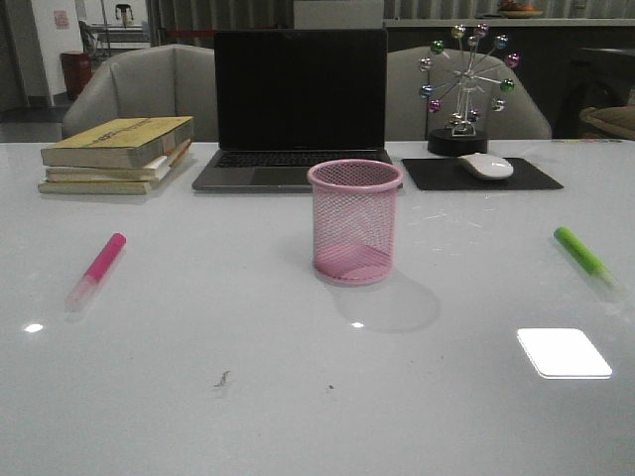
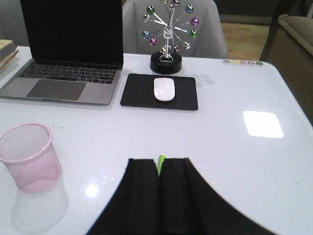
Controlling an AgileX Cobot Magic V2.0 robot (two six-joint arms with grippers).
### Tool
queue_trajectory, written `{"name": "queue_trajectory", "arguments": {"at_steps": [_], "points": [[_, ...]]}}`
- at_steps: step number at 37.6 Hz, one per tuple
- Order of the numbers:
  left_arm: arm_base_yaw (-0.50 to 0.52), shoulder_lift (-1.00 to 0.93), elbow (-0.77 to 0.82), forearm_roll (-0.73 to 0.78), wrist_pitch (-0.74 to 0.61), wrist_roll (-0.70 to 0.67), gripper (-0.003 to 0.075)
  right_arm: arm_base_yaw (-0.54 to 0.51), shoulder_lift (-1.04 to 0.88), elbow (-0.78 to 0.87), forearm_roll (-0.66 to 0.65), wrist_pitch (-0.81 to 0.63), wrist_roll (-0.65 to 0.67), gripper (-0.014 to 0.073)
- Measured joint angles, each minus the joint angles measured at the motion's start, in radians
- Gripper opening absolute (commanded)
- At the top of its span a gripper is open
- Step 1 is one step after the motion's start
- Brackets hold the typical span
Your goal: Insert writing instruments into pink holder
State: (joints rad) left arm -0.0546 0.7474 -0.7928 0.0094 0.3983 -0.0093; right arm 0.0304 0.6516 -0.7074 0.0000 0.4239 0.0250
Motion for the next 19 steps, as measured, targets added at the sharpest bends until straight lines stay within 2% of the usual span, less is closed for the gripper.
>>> {"name": "queue_trajectory", "arguments": {"at_steps": [2,7,10,19], "points": [[0.000,0.019,0.000,0.000,0.000,0.000,0.0218,0.000,0.004,0.000,0.000,0.008,0.000,0.0128],[0.000,0.046,0.000,-0.002,0.007,0.000,0.0375,0.000,0.004,0.000,0.000,0.011,0.000,0.0344],[0.000,0.048,0.000,-0.009,0.007,0.000,0.0413,0.000,0.004,0.000,0.000,0.011,0.000,0.0432],[0.000,0.048,0.000,-0.009,0.009,0.000,0.0411,0.000,0.004,0.000,-0.013,0.011,0.000,0.0444]]}}
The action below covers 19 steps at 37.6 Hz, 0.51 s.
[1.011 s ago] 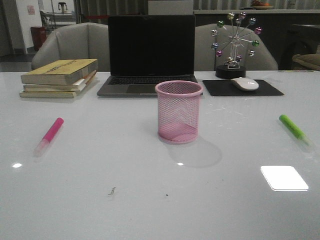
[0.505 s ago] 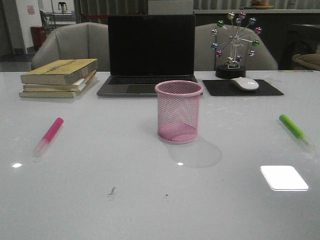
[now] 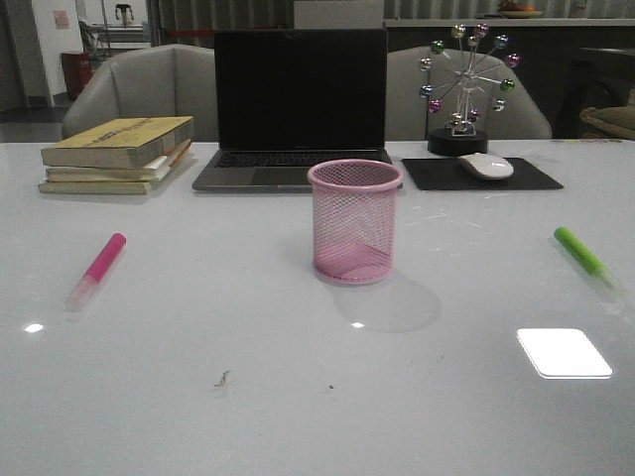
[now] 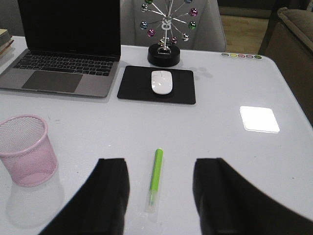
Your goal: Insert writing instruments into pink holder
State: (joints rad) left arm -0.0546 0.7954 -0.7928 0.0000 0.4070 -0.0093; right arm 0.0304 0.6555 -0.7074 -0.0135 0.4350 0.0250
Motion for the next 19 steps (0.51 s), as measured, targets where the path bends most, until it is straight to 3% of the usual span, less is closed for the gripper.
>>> {"name": "queue_trajectory", "arguments": {"at_steps": [8,19], "points": [[0.000,0.002,0.000,0.000,0.000,0.000,0.0382,0.000,0.000,0.000,-0.001,0.029,0.000,0.0439],[0.000,0.058,0.000,0.000,0.000,0.000,0.0322,0.000,0.090,-0.060,-0.001,0.207,0.036,0.0439]]}}
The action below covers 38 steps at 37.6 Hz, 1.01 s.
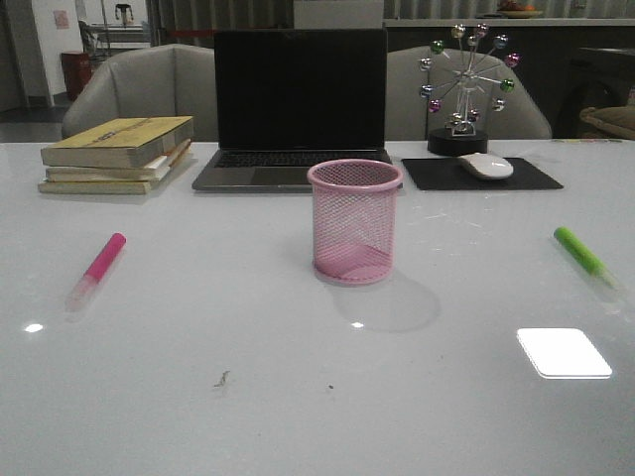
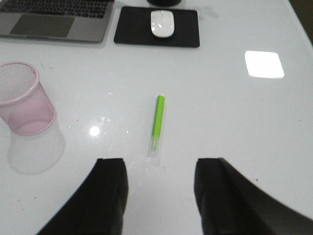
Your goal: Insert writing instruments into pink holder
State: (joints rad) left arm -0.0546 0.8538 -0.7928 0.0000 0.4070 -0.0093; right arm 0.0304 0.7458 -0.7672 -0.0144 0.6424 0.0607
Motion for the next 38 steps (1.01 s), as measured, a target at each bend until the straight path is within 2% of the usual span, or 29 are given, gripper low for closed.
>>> {"name": "queue_trajectory", "arguments": {"at_steps": [8,18,38], "points": [[0.000,0.055,0.000,-0.017,0.002,0.000,0.0258,0.000,0.192,-0.170,0.000,0.051,0.015,0.0439],[0.000,0.070,0.000,-0.022,0.002,0.000,0.0201,0.000,0.524,-0.407,0.000,0.124,0.015,0.0439],[0.000,0.070,0.000,-0.025,0.002,0.000,0.0129,0.000,1.025,-0.674,0.000,0.169,0.017,0.0439]]}}
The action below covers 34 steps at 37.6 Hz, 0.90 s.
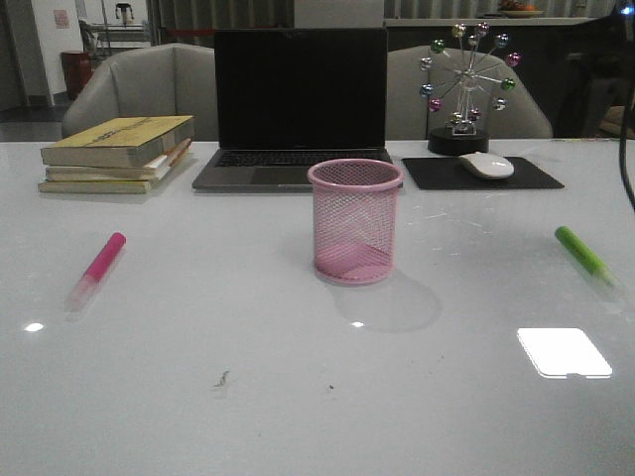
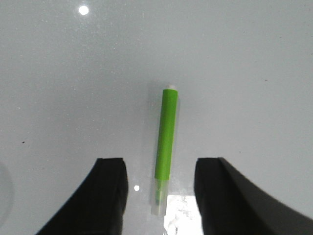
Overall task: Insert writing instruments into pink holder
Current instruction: 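Lower the right gripper over the green highlighter and close on it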
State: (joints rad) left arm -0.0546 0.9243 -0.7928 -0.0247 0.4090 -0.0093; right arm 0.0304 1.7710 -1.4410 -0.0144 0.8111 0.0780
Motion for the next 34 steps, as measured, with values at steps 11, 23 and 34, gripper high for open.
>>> {"name": "queue_trajectory", "arguments": {"at_steps": [11,23,34], "points": [[0.000,0.000,0.000,0.000,0.000,0.000,0.0129,-0.021,0.146,-0.046,0.000,-0.004,0.000,0.0439],[0.000,0.000,0.000,0.000,0.000,0.000,0.0129,-0.043,0.218,-0.046,0.014,-0.058,0.000,0.0439],[0.000,0.000,0.000,0.000,0.000,0.000,0.0129,-0.043,0.267,-0.051,0.026,-0.108,0.000,0.0439]]}}
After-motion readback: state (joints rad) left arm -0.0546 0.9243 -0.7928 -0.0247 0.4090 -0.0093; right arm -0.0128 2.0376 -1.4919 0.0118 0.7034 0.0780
